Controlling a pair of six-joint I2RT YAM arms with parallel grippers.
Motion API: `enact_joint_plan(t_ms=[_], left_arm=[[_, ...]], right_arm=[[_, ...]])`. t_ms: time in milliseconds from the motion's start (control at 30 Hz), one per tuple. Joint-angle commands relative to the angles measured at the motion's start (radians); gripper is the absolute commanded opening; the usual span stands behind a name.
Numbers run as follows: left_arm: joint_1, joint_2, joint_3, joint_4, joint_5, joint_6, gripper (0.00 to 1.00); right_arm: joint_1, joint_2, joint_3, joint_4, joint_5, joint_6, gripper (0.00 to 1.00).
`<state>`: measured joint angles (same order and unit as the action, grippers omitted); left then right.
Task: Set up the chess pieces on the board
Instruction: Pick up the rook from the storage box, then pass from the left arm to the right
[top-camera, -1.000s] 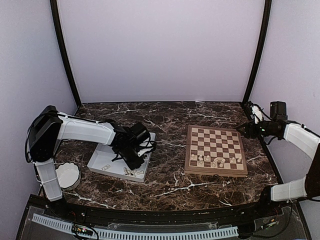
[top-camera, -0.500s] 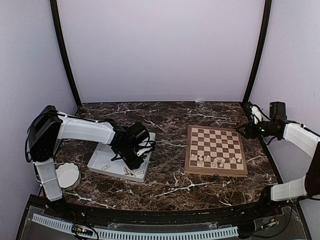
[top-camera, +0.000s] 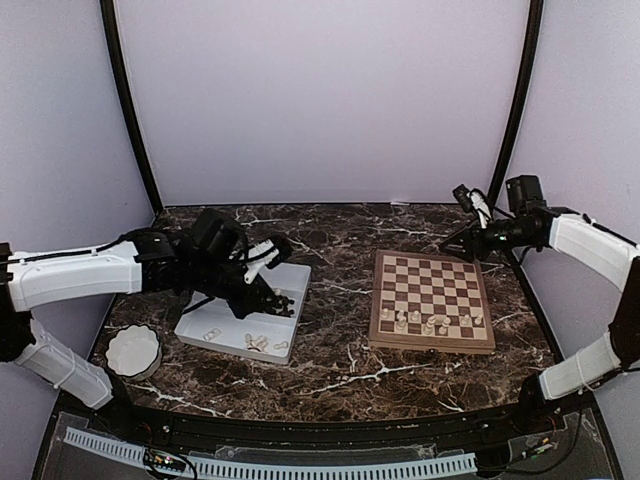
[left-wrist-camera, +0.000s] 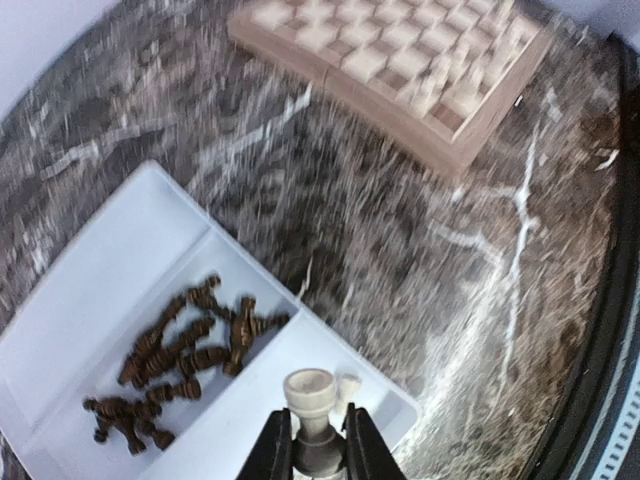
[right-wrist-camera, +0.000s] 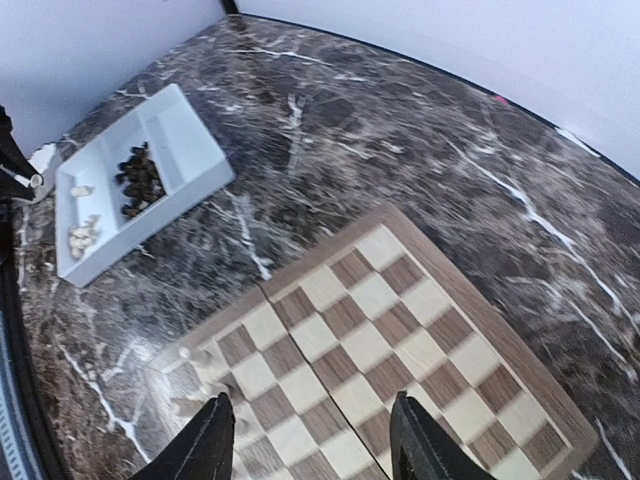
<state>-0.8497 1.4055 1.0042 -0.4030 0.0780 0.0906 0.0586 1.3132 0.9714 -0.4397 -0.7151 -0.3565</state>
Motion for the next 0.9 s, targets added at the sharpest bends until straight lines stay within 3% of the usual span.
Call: enact_joint_plan(t_ms=[0, 167, 367, 500, 867], left_arm=[[0.002, -0.091, -0.019, 0.181, 0.149, 0.025, 0.1], [-0.005, -0.083, 0.011, 0.201, 0.188, 0.03, 0.09], [-0.037, -0.059, 0.048, 0.237, 0.199, 0.033, 0.09], [-0.069, -0.024, 0.082, 0.223, 0.194, 0.042, 0.1], [-0.122, 0.003, 0.127, 0.218, 0.169, 0.05, 0.1]], right_arm=[[0.17, 0.129, 0.191, -0.162, -0.091, -0.018, 0.54], [0.328, 0.229, 0.368, -0.228, -0.184, 0.022, 0.55], [0.5, 0.352, 0.482, -0.266, -0.279, 0.093, 0.66], [0.597, 0.447, 0.566, -0.288, -0.305, 0.156, 0.68], [0.673, 0.558, 0.651, -0.259, -0.364, 0.251, 0.61]])
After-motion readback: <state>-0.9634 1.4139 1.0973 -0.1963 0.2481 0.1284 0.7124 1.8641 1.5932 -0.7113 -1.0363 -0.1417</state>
